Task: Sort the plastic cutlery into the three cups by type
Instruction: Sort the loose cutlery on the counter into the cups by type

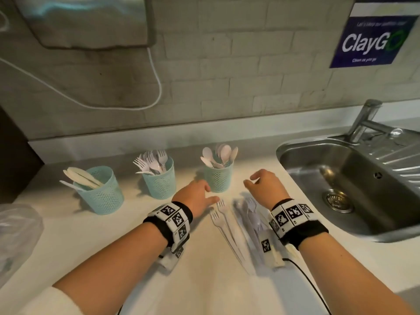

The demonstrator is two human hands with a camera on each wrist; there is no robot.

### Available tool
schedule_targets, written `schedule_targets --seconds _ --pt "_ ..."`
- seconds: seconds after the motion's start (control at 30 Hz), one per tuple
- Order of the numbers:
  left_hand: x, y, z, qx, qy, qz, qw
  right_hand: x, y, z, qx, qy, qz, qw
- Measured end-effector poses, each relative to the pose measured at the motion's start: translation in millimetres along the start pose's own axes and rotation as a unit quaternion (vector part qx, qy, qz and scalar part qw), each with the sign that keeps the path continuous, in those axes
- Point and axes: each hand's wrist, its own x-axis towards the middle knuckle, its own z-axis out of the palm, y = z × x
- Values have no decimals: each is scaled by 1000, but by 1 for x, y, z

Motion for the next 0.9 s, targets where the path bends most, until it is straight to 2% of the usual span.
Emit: schedule_targets --seconds 0.07,0.1,0.2,0.27,0.33,0.43,0.5,0.6,0.73,0.9 --pt "-10 -3 9 33 -95 -28 995 -19 13 -3 -100 -88 51 990" --pt "-13 -4 14 48 -115 -34 992 -29 18 -3 -145 -123 74 979" --pt "-17 -2 25 41 -106 -38 993 -55 24 5 -253 -174 135 942" --pt "-18 3 28 33 -93 -38 994 -67 25 17 -256 -183 153 937" --pt "-20 9 31 29 -90 -37 995 -73 23 30 -240 -180 137 944" --pt "-22 16 35 31 -85 -29 995 -76 14 44 -287 -167 64 941" --pt "-24 17 36 30 -84 -27 996 -75 8 46 -274 -155 42 948" --pt "-28 14 34 19 -89 -31 995 -66 7 46 -231 -140 32 962" --pt "-34 10 32 19 -106 -28 994 -59 4 46 -220 -180 30 958" --pt "-39 10 27 -19 -126 -29 991 -57 4 59 -226 -180 5 957"
